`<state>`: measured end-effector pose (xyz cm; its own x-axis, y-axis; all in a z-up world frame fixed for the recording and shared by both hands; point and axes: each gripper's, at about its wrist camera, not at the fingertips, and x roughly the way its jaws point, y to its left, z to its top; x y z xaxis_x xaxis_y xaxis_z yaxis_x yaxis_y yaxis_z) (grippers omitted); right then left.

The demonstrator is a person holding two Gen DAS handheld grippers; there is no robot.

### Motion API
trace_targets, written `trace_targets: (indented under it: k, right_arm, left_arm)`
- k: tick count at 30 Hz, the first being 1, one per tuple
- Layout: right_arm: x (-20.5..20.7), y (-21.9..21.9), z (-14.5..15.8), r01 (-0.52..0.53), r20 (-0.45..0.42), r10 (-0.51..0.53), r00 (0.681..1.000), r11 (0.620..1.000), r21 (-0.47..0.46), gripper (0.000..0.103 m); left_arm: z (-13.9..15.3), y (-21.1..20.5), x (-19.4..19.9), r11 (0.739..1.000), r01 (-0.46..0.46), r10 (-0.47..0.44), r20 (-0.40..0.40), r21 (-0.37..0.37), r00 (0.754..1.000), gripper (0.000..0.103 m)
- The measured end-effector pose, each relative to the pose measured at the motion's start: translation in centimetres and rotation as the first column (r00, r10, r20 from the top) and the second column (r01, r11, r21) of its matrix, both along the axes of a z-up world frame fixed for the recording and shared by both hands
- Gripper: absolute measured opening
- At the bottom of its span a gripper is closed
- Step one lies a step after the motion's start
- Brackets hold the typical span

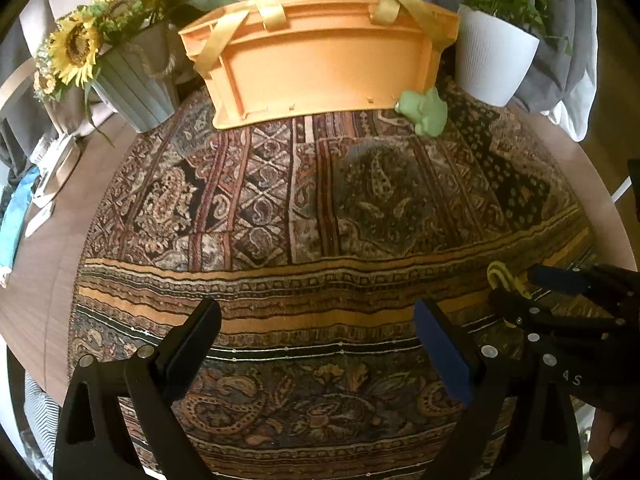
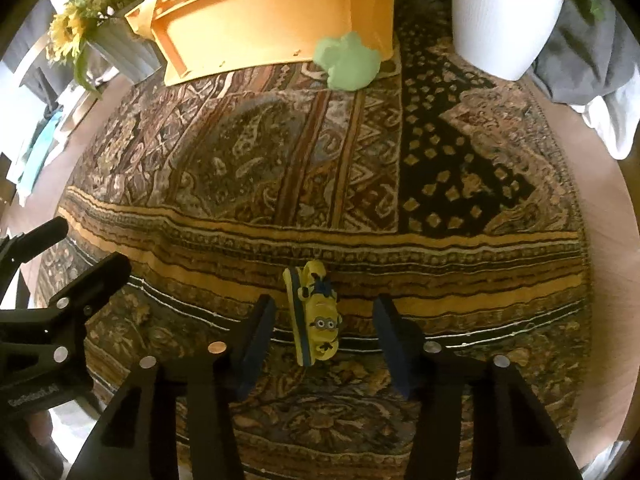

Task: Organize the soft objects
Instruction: 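Grasp the yellow minion toy with the right tool while the left tool moves toward the frog, then lift the minion with the right tool while the left tool approaches the green rubber frog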

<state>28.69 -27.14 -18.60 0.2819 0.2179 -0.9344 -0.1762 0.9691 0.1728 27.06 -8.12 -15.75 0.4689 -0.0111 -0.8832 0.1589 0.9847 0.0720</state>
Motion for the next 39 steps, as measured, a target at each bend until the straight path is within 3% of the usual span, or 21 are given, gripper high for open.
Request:
trace_targets:
  k: [4,6,10,23,39]
  right_arm:
    - [0.0,0.3,-0.5,-0.010,-0.011,0.010,1.000,1.000,0.009,0.041]
    - [0.0,0.3,-0.4,-0.014,-0.002,0.014,1.000,1.000,0.011,0.031]
    - [0.0,0.2,-0.3,-0.014,-0.003,0.015,1.000,1.000,0.020,0.027]
    - [0.6,-1.6,2.9,0.003,0.080,-0.006,0.997,0.999,0.042,0.026]
    - [4.8,-5.5,6.1,0.043,0.206,-0.057,0.977,0.997,0.070,0.026]
  left_arm:
    - [-0.6,-0.1,0.2,1.000,0.003,-0.003,-0.020,0.000,1.000,0.098]
    - [-0.7,-0.2,0.3,1.000,0.006,-0.006,-0.023,0.001,1.000,0.098]
    - [-0.6,-0.6,0.7,1.000,0.014,-0.014,-0.021,-0.001,1.000,0.098]
    - [0.9,-2.5,2.2,0.998,0.036,-0.034,0.026,-0.046,0.999,0.098]
    - [4.0,-5.9,6.1,0.990,0.084,-0.060,0.198,-0.114,0.978,0.101]
